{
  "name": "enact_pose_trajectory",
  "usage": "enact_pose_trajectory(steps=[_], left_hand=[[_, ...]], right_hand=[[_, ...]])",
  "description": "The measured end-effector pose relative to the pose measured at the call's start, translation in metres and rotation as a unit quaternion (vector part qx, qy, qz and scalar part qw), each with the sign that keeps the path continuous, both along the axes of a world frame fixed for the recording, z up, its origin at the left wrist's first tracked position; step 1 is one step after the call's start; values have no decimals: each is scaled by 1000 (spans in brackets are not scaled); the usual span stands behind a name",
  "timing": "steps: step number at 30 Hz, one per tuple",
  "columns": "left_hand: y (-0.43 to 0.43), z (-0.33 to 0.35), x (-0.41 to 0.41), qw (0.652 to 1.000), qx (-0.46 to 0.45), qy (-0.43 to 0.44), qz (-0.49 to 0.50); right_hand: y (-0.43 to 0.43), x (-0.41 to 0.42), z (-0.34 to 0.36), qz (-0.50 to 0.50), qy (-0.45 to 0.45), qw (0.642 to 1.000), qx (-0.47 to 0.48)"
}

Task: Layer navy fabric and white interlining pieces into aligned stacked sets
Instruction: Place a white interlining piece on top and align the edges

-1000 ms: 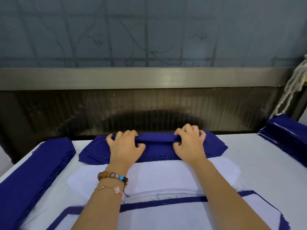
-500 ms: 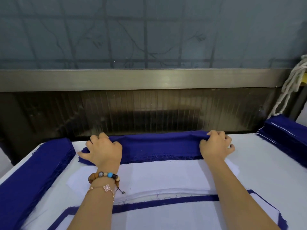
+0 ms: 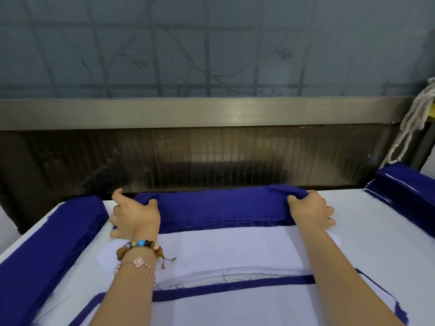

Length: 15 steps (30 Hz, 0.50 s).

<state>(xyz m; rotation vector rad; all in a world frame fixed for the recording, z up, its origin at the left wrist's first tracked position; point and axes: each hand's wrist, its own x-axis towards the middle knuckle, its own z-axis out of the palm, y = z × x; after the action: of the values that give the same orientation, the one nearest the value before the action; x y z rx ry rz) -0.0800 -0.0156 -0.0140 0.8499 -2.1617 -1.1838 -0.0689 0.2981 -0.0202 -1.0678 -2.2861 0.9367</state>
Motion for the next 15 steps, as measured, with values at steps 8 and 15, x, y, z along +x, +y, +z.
enact_pose_trajectory(steps=[8,15], left_hand=[[-4,1,-2,986,138,97,4],[-3,-4,-1,998,43,55,-4]], right_hand=[[2,-3,1,-37,93,995,3],[3,-1,-6,30,63,998,-8]])
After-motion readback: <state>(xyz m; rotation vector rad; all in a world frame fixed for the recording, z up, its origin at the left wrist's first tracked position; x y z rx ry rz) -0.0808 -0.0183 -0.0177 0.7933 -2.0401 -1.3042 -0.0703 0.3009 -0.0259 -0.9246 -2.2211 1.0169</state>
